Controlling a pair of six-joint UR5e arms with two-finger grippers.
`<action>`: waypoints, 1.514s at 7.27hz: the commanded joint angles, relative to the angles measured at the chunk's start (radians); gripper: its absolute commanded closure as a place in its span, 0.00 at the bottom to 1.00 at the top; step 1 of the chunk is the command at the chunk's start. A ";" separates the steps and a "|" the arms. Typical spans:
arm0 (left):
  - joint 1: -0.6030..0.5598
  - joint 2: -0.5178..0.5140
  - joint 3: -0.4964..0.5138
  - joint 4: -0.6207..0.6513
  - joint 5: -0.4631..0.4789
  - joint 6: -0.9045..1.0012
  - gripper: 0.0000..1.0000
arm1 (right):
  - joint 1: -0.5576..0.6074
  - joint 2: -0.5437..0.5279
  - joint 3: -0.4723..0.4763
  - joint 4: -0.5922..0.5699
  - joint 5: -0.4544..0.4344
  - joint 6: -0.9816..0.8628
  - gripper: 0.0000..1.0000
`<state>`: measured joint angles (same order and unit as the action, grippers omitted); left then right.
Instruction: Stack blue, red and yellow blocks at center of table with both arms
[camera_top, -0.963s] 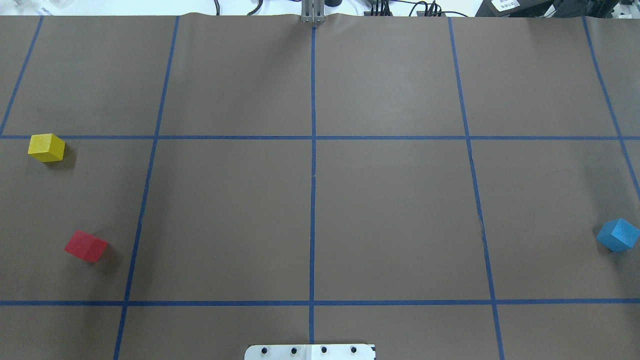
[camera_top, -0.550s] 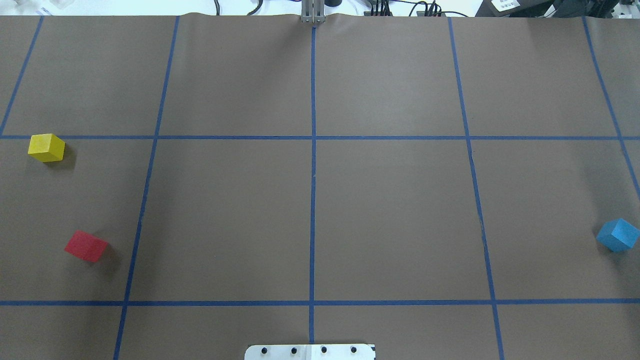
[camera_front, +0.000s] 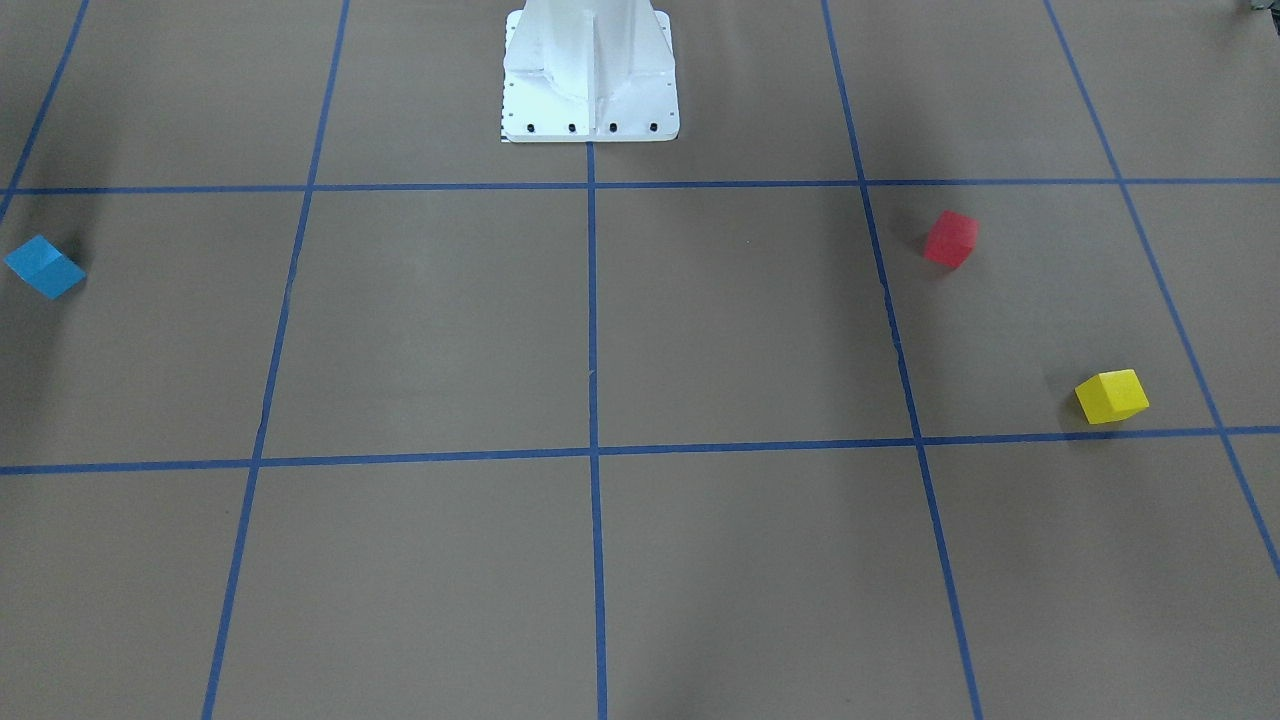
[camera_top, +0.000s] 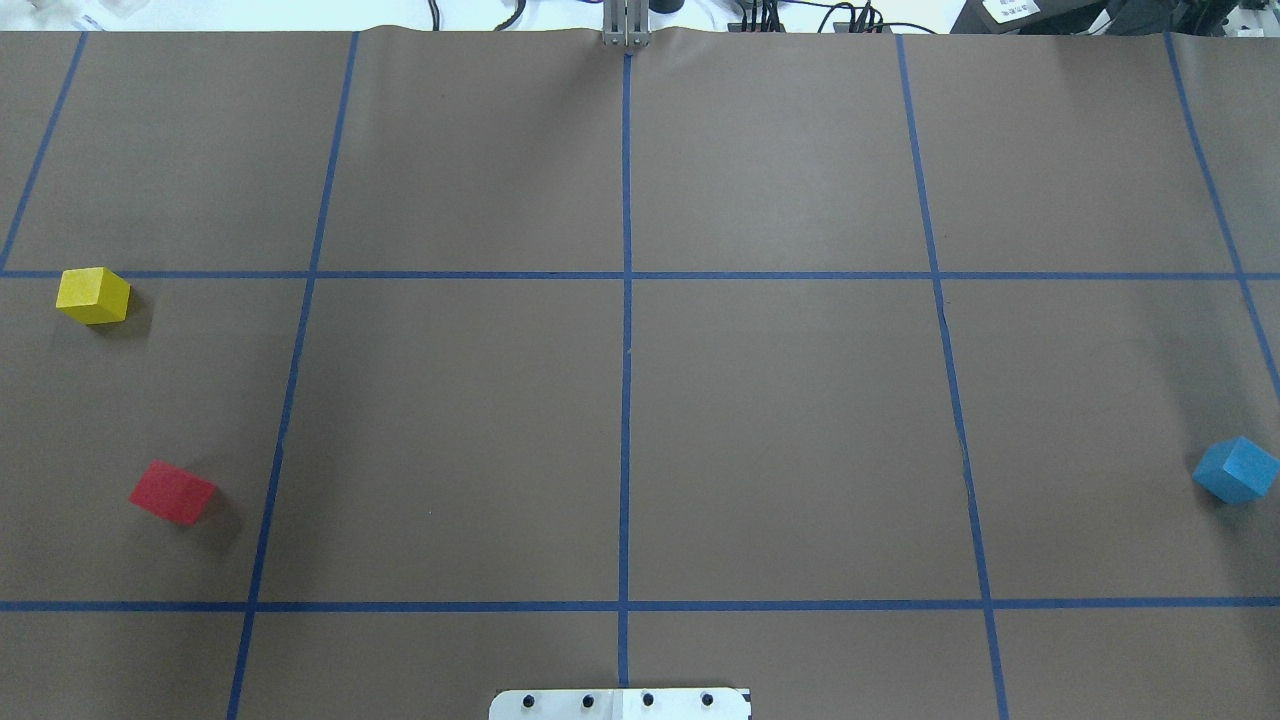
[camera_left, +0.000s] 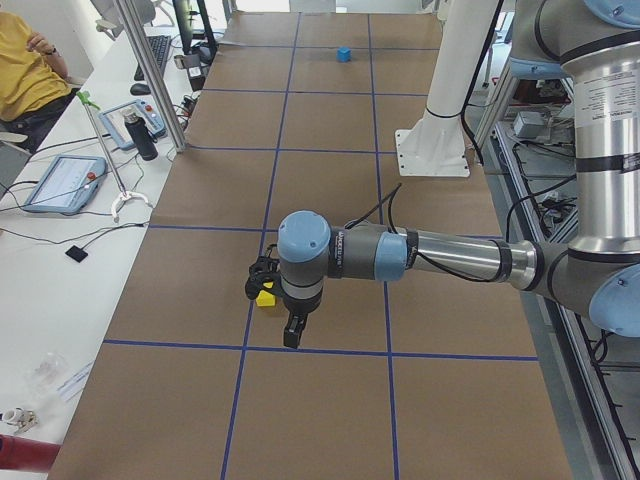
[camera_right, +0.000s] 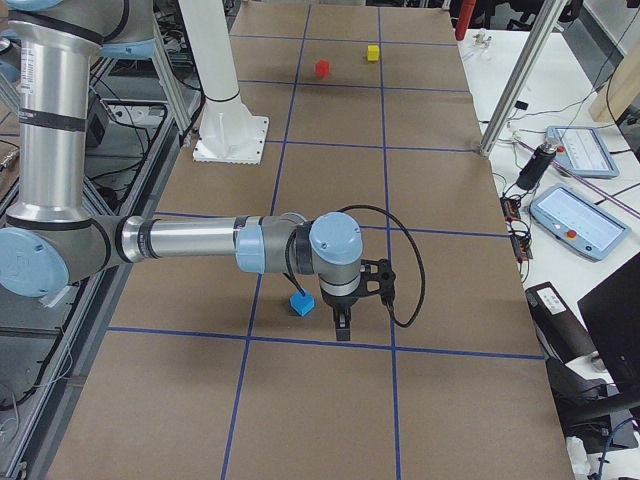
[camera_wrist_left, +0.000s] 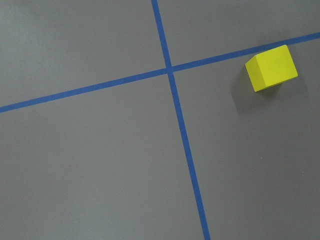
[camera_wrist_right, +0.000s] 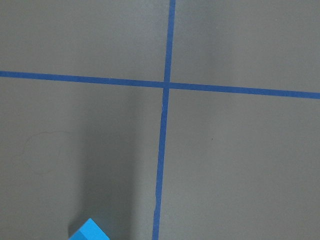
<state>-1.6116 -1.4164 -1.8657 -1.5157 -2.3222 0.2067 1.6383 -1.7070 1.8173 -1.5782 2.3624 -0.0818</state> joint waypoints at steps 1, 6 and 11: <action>-0.001 -0.012 -0.015 -0.003 0.001 -0.006 0.00 | 0.000 0.010 0.002 0.149 -0.002 0.003 0.00; -0.001 -0.052 -0.003 -0.262 0.009 -0.004 0.00 | -0.020 0.035 0.013 0.197 0.124 0.022 0.01; 0.001 -0.053 -0.009 -0.267 0.003 -0.004 0.00 | -0.282 -0.123 0.014 0.501 0.073 0.109 0.01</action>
<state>-1.6107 -1.4695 -1.8706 -1.7820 -2.3171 0.2012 1.4380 -1.7755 1.8318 -1.1550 2.5066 -0.0110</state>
